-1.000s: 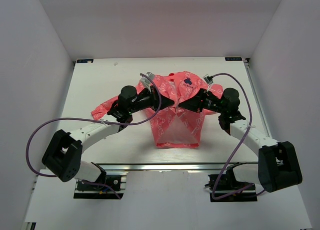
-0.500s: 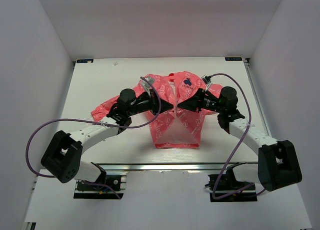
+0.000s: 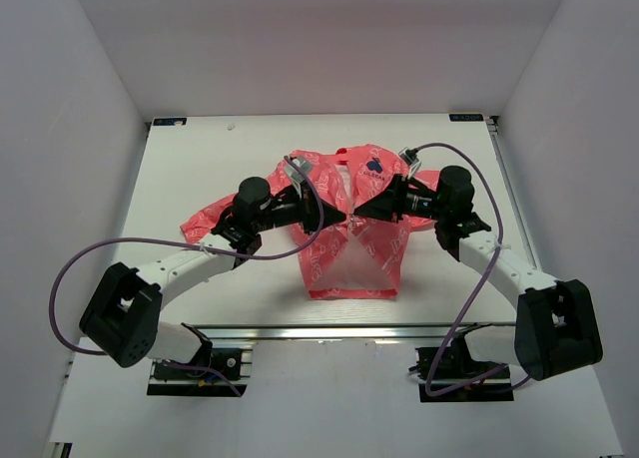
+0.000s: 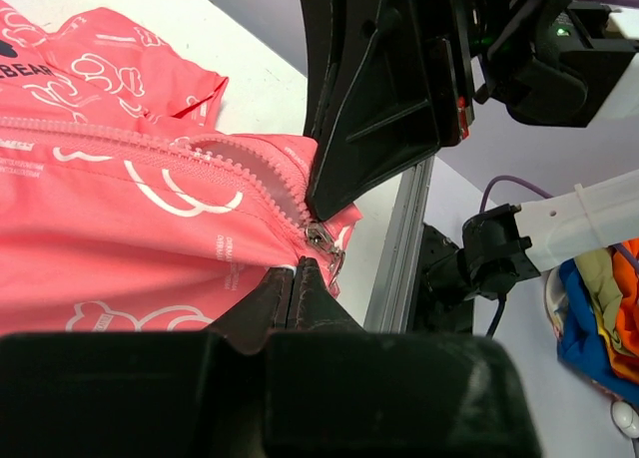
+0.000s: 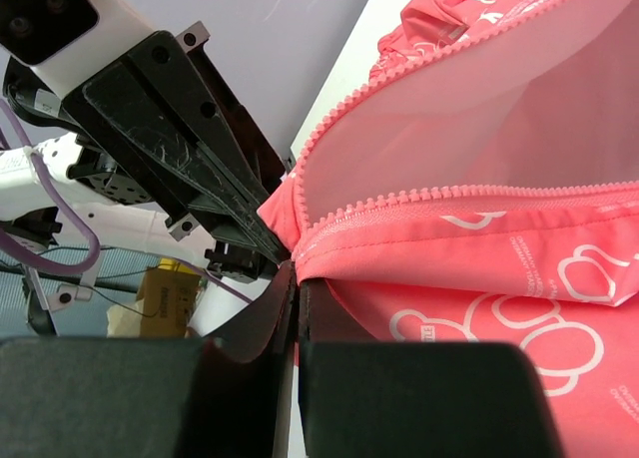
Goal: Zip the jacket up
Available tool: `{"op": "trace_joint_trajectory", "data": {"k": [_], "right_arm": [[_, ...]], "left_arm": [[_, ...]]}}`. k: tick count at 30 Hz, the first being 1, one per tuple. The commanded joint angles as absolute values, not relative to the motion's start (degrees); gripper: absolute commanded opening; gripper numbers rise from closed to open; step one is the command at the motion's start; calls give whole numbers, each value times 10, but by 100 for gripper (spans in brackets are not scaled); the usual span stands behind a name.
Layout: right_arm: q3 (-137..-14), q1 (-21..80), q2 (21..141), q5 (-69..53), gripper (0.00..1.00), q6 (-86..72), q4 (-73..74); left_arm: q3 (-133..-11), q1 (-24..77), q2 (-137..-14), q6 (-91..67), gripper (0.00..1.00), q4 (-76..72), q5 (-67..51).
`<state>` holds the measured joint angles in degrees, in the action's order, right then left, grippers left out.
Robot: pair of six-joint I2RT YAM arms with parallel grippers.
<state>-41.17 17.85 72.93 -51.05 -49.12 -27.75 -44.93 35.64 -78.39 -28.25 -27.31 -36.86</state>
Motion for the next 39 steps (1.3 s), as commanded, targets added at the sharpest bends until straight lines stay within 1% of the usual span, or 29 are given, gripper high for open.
{"op": "trace_joint_trajectory", "data": {"k": [1,4,8,12,15,17,18,20,22,24,25,28,31,34,37,38,39], "right_arm": [[-461,143,729,-461,0,-472,-302],[-474,140,728,-461,0,-456,-282],[-468,141,727,-457,0,-459,-295],[-460,144,733,-513,0,-445,-322],[-469,152,738,-546,0,-380,-271],[-470,154,739,-554,0,-362,-254],[-472,155,740,-560,0,-353,-237],[-478,160,739,-556,0,-329,-221],[-478,163,738,-557,0,-326,-220],[-479,165,738,-561,0,-326,-220],[-478,166,737,-561,0,-327,-220],[-475,169,737,-565,0,-326,-220],[-472,172,738,-570,0,-330,-225],[-468,175,735,-570,0,-332,-228],[-466,175,730,-566,0,-333,-226],[-465,175,730,-563,0,-335,-226],[-465,175,729,-565,0,-335,-227]], "left_arm": [[-437,364,-751,-260,0,-201,-451],[-435,365,-750,-246,0,-178,-470],[-429,367,-752,-247,0,-178,-485],[-440,367,-765,-269,0,-183,-473],[-438,367,-773,-313,0,-240,-418],[-432,365,-780,-349,1,-281,-412],[-431,365,-785,-361,13,-315,-412],[-431,364,-797,-394,26,-349,-422],[-434,362,-805,-421,41,-380,-432],[-433,361,-816,-434,48,-406,-444],[-431,360,-819,-441,53,-417,-446],[-429,356,-831,-468,55,-452,-454],[-426,356,-839,-483,61,-477,-453],[-432,352,-848,-488,61,-484,-453],[-434,349,-855,-503,52,-509,-461],[-433,348,-860,-506,48,-511,-464],[-436,348,-862,-509,41,-518,-465]]}}
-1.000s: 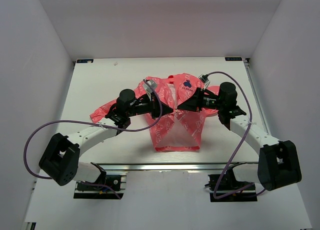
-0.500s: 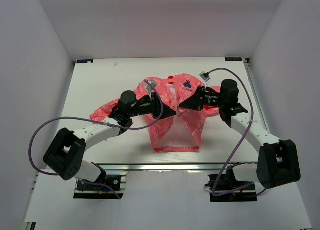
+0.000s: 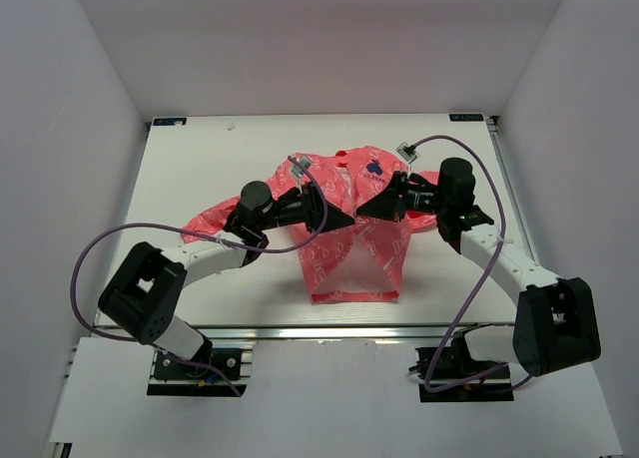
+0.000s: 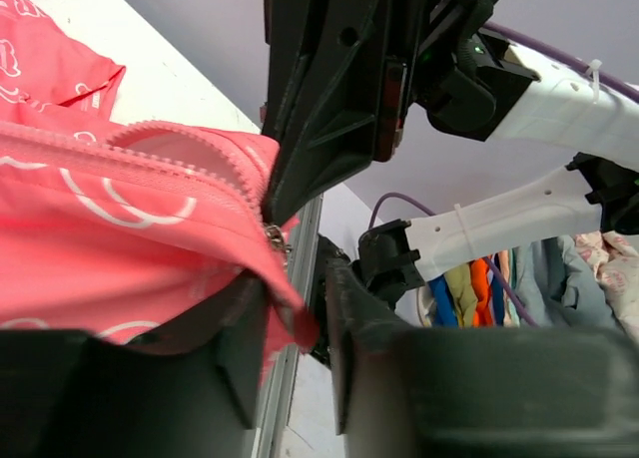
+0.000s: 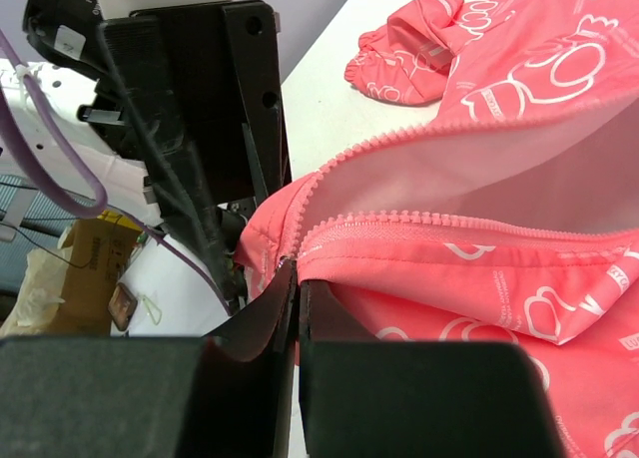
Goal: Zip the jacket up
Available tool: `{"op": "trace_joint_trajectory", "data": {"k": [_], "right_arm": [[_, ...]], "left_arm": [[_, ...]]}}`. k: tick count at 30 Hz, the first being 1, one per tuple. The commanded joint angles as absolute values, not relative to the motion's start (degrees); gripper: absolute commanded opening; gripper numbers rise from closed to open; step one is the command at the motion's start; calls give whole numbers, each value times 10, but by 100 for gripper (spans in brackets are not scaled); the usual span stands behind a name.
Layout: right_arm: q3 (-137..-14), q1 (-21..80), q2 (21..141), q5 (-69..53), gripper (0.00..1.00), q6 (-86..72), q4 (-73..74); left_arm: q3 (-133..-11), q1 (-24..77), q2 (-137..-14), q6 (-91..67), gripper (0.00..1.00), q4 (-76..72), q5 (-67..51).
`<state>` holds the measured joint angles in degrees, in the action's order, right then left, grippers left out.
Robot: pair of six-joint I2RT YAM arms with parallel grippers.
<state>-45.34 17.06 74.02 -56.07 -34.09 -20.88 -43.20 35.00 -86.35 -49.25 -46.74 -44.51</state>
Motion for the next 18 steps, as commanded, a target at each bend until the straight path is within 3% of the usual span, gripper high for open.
{"op": "trace_joint_trajectory", "data": {"k": [1,3,4,5,9,14,18], "right_arm": [[-464,175,728,-564,0,-339,-229],[-464,175,724,-563,0,-342,-233],[-464,175,724,-563,0,-344,-234],[-463,175,723,-562,0,-343,-233],[-463,176,719,-562,0,-344,-231],[-465,176,711,-541,0,-355,-238],[-478,176,704,-478,0,-379,-245]], "left_arm": [[-435,348,-865,-513,36,-525,-465],[-436,347,-876,-529,25,-548,-469],[-434,347,-879,-534,12,-557,-470],[-432,347,-882,-542,7,-567,-473],[-431,346,-889,-546,0,-566,-471],[-429,346,-889,-524,0,-528,-468],[-436,348,-869,-460,0,-395,-459]]}}
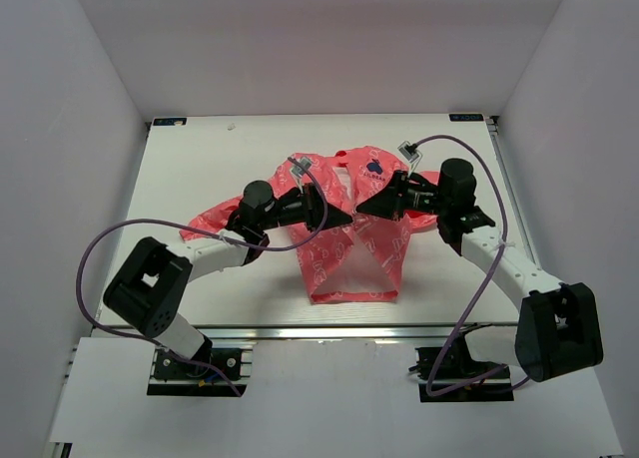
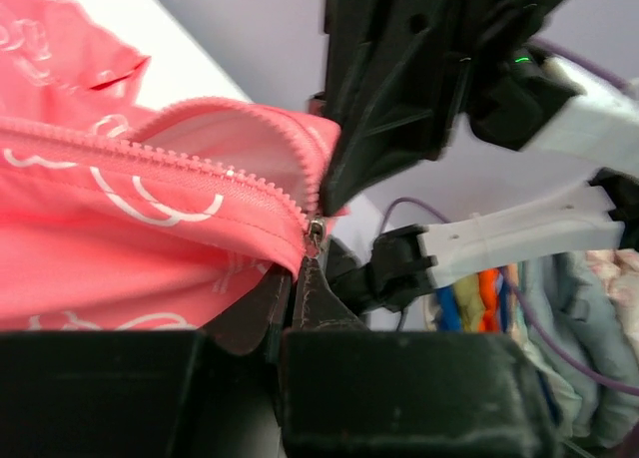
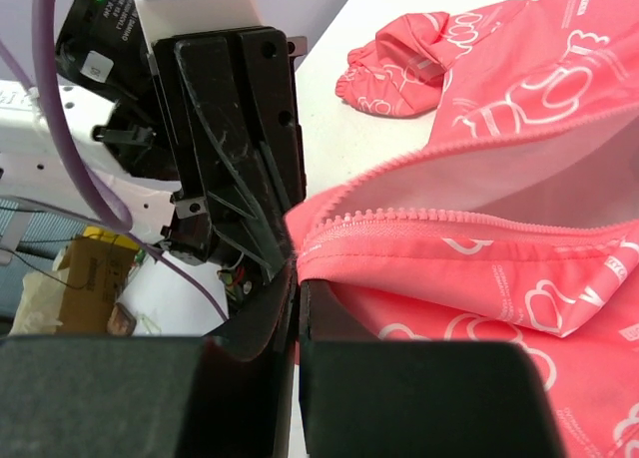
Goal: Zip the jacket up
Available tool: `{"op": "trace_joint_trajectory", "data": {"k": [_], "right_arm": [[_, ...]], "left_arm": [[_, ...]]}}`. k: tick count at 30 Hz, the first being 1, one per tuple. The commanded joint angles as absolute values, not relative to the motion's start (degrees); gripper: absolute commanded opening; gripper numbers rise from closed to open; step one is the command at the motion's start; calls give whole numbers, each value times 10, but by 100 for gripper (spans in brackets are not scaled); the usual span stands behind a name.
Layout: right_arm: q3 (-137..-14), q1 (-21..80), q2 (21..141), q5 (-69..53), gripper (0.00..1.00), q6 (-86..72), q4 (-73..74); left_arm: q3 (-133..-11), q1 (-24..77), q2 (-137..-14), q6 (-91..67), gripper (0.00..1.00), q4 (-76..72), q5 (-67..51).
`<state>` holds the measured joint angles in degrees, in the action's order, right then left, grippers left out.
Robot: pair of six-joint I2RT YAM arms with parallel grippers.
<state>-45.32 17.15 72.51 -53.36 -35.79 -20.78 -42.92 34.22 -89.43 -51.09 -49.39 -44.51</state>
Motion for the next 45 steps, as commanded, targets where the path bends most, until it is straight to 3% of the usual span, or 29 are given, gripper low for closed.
{"op": "trace_joint_trajectory", "data": {"k": [1,5,15,16,18,20,21,23,25,35,45], "right_arm": [[-482,176,706,-475,0,-380,-248],[-496,175,724,-474,0,-403,-269],[-504,175,737,-494,0,-384,-217],[-494,176,730,-497,15,-379,-207],[-486,176,722,-501,35,-374,-199],[-480,175,710,-500,43,-360,-172],[-480,175,707,-500,58,-355,-163],[-480,176,700,-501,77,-343,-138],[-476,175,688,-490,89,-337,-123],[-439,176,578,-396,89,-287,74],[-402,222,540,-457,89,-326,21]], "left_arm": [[-441,350,-855,-408,0,-354,-452],[-480,374,-825,-298,0,-170,-390],[-455,377,-794,-306,0,-192,-370],[-455,377,-795,-315,0,-201,-367],[-448,376,-797,-341,0,-236,-368],[-445,377,-801,-359,0,-270,-370],[-444,377,-806,-372,0,-279,-372],[-442,377,-810,-387,0,-300,-376],[-441,377,-816,-402,0,-305,-377],[-436,377,-824,-433,0,-330,-379],[-438,377,-825,-436,0,-321,-377]]}}
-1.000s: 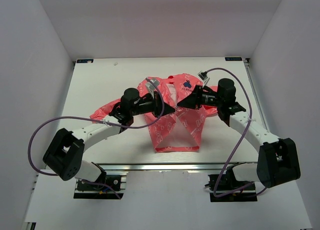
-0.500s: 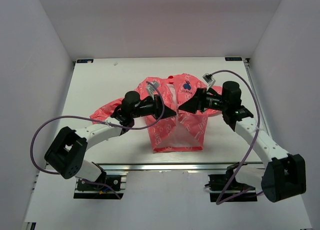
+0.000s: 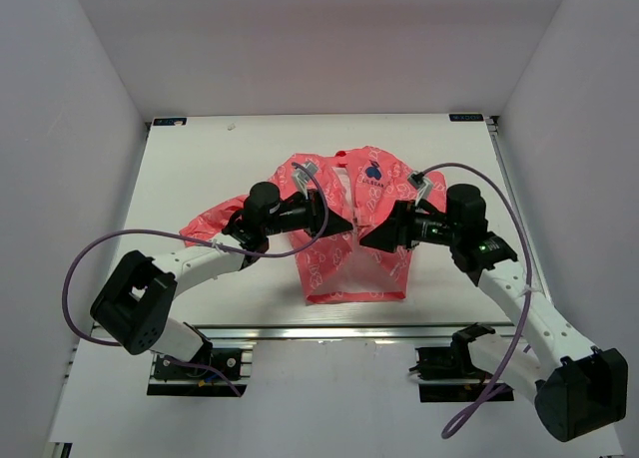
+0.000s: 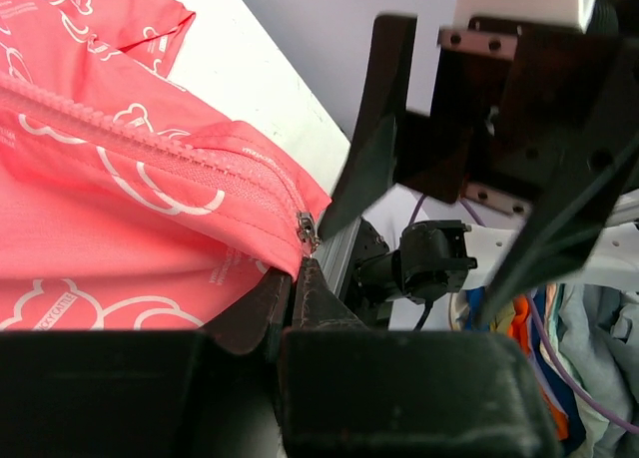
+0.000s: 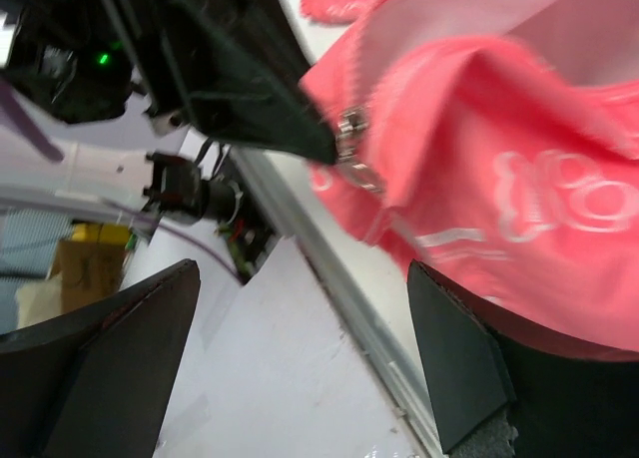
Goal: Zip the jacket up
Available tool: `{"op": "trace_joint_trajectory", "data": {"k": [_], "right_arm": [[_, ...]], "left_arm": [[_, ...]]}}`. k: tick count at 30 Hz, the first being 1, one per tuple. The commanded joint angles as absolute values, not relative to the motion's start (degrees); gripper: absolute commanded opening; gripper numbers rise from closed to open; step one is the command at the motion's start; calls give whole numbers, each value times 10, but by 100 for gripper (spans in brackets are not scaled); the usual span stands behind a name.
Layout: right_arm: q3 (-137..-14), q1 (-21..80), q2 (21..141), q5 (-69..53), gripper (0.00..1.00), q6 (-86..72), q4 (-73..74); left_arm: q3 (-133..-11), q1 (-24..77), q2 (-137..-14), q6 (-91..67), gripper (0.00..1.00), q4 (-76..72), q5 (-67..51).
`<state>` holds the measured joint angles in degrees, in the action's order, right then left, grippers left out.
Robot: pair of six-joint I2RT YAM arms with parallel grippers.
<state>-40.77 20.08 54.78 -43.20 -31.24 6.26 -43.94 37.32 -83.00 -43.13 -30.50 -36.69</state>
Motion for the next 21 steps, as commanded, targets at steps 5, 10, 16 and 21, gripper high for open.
{"op": "trace_joint_trajectory", "data": {"k": [5,10,16,21], "right_arm": [[-385,268,568,-440,89,-365,-63],[-360,277,588,-415,89,-403,-142],[-338,279,608,-395,89,-449,-228],[-329,280,613,-370,89,-474,-279]], "left_arm": [[-436,376,-827,-443,0,-323,-376],[-436,376,-824,-445,0,-319,-372],[-441,377,-828,-444,0,-312,-375],[-435,377,-827,-452,0,-323,-379]]}}
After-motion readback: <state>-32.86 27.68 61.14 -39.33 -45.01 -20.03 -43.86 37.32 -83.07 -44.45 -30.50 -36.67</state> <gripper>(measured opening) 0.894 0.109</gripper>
